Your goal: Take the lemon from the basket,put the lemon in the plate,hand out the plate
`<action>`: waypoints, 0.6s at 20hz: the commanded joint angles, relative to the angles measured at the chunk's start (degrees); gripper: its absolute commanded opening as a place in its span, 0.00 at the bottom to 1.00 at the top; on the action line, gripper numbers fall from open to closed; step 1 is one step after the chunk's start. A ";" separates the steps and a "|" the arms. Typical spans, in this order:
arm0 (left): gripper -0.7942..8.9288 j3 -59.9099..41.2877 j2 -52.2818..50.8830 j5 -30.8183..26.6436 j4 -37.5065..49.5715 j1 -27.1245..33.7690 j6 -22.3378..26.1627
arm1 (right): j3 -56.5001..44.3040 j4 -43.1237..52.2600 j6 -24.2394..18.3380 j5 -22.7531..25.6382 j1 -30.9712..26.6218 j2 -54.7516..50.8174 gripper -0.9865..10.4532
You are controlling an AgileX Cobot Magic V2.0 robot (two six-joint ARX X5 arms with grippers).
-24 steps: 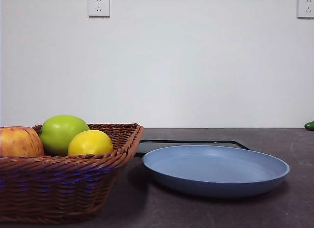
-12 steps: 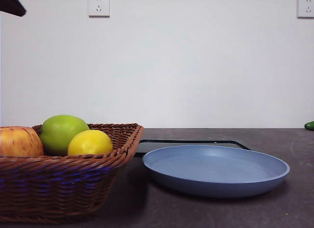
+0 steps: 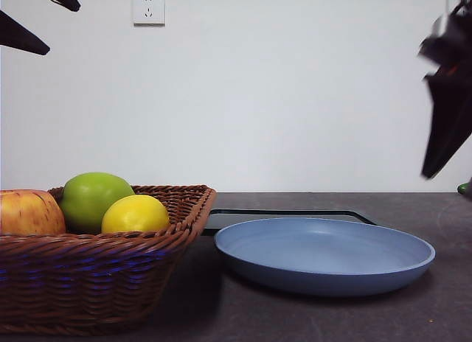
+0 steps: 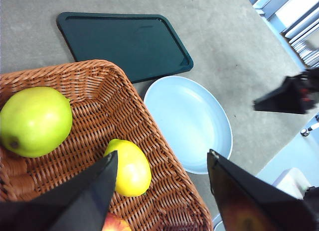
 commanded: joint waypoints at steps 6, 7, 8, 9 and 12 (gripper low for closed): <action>0.40 1.01 0.42 -0.15 0.59 -0.59 -0.22 | 0.92 9.49 2.89 0.15 1.42 11.74 0.29; 0.40 1.01 0.42 -0.15 0.55 -0.59 -0.22 | 0.92 10.19 3.06 0.15 1.42 12.59 0.29; 0.40 1.01 0.42 -0.17 0.48 -0.59 -0.26 | 0.92 10.64 3.10 0.13 1.42 13.35 0.29; 0.40 1.01 0.42 -0.17 0.48 -0.59 -0.42 | 0.92 11.06 3.21 0.13 1.42 13.94 0.29; 0.40 1.01 0.42 -0.17 0.50 -0.59 -1.22 | 0.92 12.17 3.28 -0.24 1.42 15.67 0.29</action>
